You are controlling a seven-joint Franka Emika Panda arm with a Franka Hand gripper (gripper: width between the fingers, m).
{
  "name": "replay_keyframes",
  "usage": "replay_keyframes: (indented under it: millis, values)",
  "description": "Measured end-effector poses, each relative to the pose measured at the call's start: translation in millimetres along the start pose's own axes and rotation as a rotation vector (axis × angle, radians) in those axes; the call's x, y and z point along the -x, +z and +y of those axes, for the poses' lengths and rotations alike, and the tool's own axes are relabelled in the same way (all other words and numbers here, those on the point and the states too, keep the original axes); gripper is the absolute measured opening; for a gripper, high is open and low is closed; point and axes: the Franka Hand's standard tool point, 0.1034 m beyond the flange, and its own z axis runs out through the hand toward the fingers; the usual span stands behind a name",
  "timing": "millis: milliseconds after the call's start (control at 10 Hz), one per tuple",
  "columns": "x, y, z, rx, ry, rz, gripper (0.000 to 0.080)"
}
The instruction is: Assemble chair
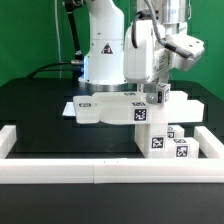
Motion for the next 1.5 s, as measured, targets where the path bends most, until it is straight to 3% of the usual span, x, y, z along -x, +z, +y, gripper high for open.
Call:
replay_keyframes:
  millis: [300, 400, 500, 600, 1500]
  values:
    - [0.3, 0.5, 0.5, 0.002, -0.056, -0.003, 0.0342]
    - [-0.4, 0.3, 0.2, 0.005, -0.110, -0.003, 0.0527]
    - [0.2, 0.1, 0.6, 0.007, -0.134, -0.002, 0.0527]
    - [0.7, -0.3, 0.4, 0.006, -0.223, -0.002, 0.0624]
    - [2.5, -0.8, 0.3, 0.002, -1.034, 0.000, 0.0649]
